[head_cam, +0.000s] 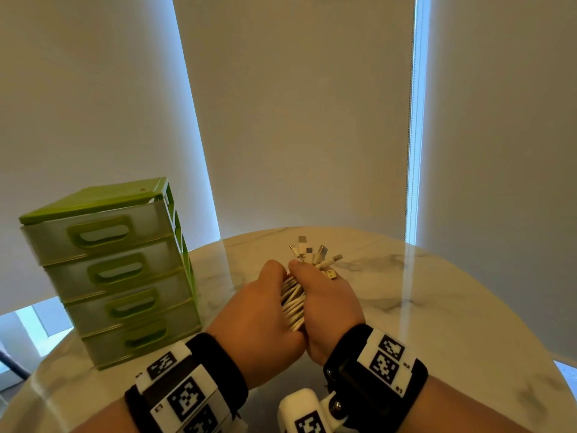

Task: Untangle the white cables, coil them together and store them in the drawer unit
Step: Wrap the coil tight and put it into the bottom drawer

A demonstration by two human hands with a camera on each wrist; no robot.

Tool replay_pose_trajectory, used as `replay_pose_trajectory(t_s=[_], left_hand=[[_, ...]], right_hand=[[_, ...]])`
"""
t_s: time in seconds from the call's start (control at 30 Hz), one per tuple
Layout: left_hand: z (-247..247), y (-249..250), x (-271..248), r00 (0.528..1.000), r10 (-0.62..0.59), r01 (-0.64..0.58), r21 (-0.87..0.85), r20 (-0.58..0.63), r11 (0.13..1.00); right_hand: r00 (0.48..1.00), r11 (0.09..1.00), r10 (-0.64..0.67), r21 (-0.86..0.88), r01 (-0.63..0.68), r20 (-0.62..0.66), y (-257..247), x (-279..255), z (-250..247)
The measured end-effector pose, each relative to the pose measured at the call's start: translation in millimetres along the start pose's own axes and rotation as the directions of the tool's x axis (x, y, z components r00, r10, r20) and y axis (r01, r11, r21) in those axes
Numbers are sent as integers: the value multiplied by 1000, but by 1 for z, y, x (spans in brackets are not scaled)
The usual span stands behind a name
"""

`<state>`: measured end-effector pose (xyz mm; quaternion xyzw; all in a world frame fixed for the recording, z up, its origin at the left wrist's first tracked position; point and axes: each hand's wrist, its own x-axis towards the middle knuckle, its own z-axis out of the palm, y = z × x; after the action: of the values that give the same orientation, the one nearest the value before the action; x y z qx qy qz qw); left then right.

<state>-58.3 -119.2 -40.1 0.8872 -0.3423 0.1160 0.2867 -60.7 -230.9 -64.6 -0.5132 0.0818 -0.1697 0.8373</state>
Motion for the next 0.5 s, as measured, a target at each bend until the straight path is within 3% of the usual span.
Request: replay_pose_trajectory(t_s=[0.2, 0.37, 0.5], left_hand=[[1, 5, -2, 1000, 3, -4, 43, 28, 999], [-1, 6, -1, 991, 25, -59, 263, 132, 963], [-5, 5, -3, 990, 4, -46, 293, 144, 955]], right_hand=[[999, 999, 48, -11, -49, -24, -2, -1, -2], [994, 993, 110, 30, -110, -13, -2, -5, -3], [994, 994, 108, -19, -108, -10, -7, -9, 1]])
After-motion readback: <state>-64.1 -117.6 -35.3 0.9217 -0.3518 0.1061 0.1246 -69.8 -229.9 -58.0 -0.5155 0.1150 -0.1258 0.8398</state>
